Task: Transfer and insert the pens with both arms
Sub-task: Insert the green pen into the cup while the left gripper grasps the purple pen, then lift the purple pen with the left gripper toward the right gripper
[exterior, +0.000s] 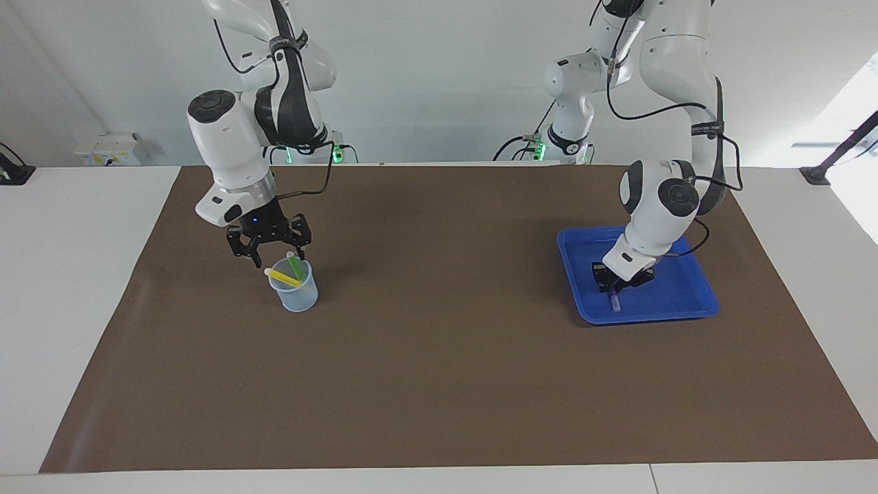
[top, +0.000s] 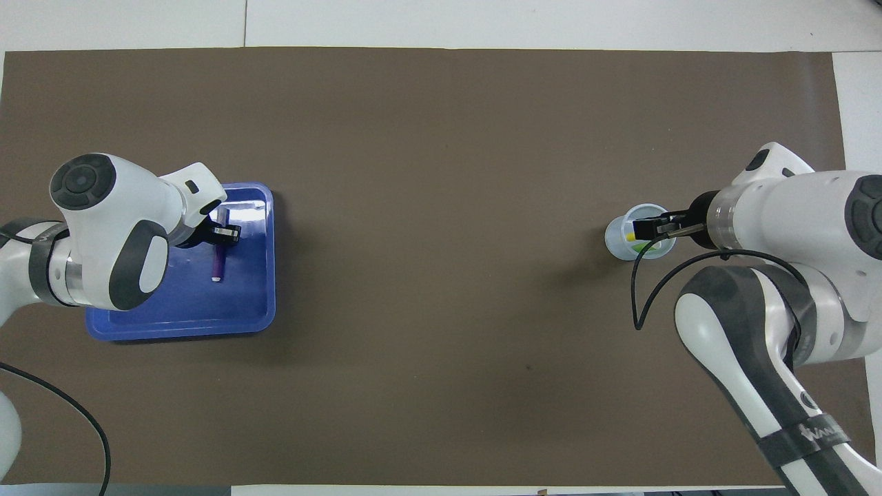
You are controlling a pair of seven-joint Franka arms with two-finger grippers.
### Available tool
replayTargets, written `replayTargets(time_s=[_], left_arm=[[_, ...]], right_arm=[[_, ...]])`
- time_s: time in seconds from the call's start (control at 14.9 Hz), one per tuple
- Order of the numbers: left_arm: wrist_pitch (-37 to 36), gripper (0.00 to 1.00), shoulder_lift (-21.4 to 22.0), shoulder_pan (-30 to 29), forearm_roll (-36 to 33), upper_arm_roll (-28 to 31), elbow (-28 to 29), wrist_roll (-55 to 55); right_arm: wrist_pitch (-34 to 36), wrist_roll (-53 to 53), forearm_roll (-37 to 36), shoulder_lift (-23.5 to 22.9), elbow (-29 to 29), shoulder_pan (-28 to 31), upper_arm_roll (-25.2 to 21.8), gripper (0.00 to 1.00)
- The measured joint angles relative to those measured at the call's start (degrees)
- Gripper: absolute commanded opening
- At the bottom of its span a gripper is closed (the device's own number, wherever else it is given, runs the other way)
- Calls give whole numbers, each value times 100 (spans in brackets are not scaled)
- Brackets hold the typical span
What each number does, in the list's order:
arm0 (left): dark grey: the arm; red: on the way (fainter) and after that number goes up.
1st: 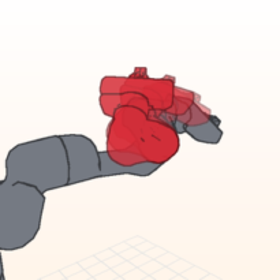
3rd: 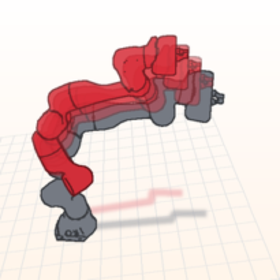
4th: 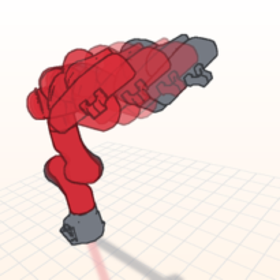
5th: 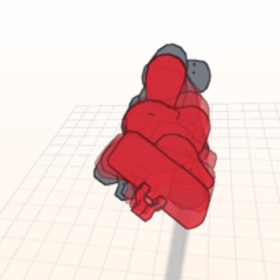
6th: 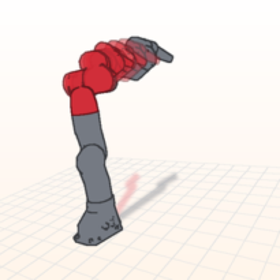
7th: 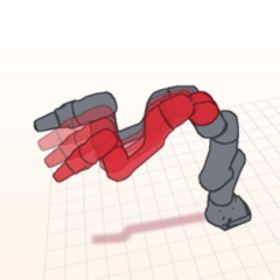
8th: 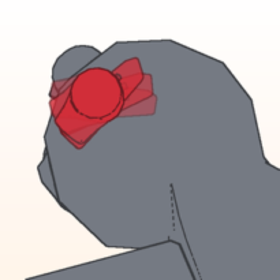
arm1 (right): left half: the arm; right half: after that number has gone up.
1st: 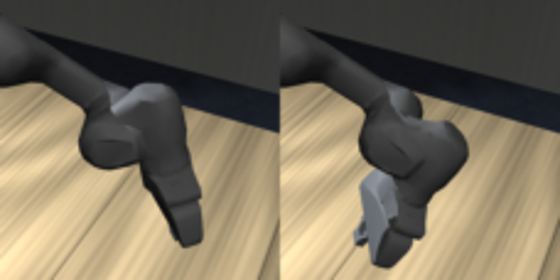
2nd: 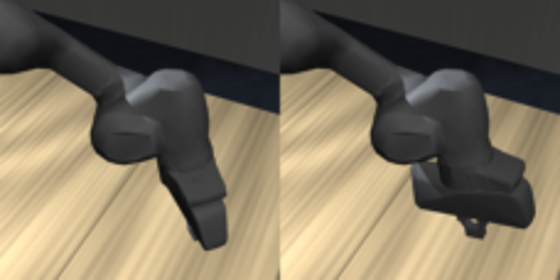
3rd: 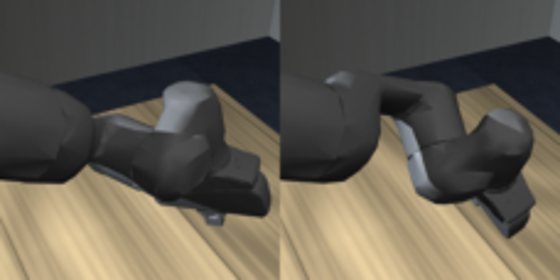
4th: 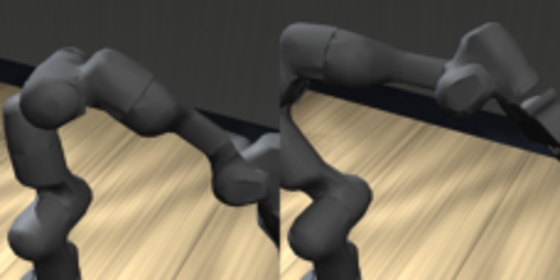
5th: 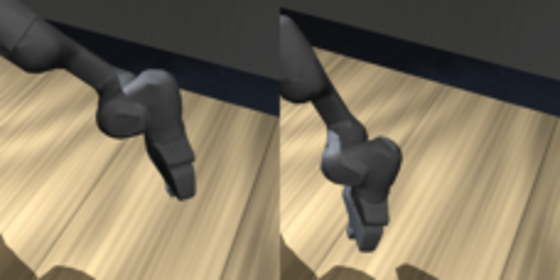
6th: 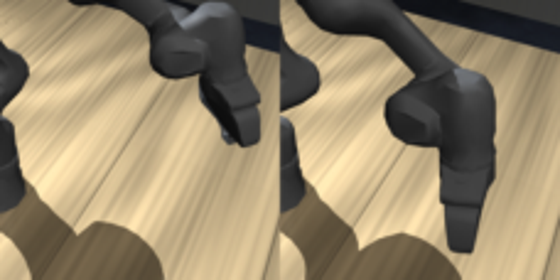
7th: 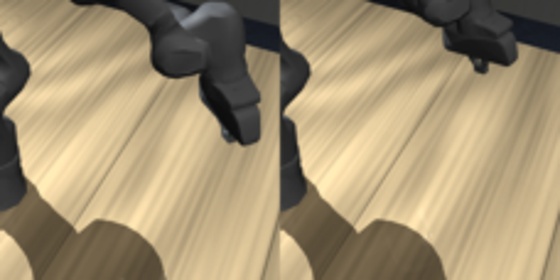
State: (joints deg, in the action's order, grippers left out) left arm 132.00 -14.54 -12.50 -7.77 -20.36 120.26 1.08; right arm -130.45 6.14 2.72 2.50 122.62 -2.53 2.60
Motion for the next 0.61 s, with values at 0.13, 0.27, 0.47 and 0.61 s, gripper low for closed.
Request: replayTargets(time_s=[0.13, 0.27, 0.47, 0.61], left_arm=[[0, 0, 0, -17, 0, 7, -1, 0], [0, 0, 0, -46, 0, 8, -1, 0], [-37, 0, -1, -123, 0, 21, -17, 0], [-400, 0, 0, -198, 19, 20, -199, 0]], right_arm=[[327, 0, 0, 20, -290, 5, -38, 96], [810, -3, 0, 38, -703, 11, -109, 96], [1662, -66, 0, 63, -1410, 18, -273, 96], [2176, -191, -28, 68, -1826, 23, -339, 96]])
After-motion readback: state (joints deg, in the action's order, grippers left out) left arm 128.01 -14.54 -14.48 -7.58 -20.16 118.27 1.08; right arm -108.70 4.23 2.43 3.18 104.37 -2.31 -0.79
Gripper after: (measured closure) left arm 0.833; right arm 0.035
